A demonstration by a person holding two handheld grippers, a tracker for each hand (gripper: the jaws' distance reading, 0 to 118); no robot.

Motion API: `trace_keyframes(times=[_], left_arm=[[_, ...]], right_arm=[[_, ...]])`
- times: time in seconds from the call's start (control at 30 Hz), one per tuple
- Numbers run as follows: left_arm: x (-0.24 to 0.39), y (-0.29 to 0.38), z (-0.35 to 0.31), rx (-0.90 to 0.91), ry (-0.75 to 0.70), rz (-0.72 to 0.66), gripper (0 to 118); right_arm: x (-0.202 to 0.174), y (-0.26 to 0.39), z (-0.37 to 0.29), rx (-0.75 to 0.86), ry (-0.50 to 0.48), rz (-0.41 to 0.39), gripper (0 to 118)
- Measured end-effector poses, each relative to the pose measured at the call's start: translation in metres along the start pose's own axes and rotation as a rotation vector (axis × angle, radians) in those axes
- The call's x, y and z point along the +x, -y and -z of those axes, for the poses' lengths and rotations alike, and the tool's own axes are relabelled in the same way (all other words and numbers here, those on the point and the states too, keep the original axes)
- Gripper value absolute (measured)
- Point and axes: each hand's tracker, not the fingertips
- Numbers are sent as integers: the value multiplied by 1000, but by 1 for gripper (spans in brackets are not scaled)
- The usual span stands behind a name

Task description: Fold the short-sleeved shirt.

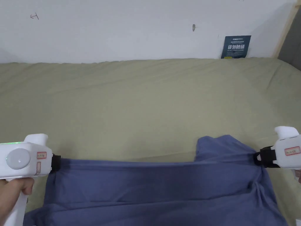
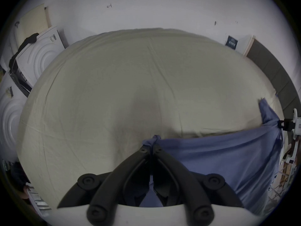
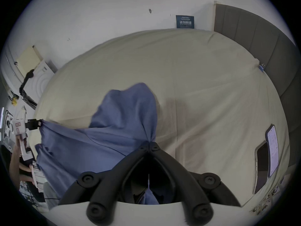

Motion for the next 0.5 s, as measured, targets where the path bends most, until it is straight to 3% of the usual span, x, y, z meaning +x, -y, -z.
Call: trace_keyframes(times=[0.2, 0.5], left_arm=[[-11, 27, -63, 82, 30, -17, 0], [-26, 105, -134, 161, 69, -31, 0]], right_arm=[[1, 30, -55, 80, -53, 12, 0], [-10, 118, -122, 129, -65, -58, 0]])
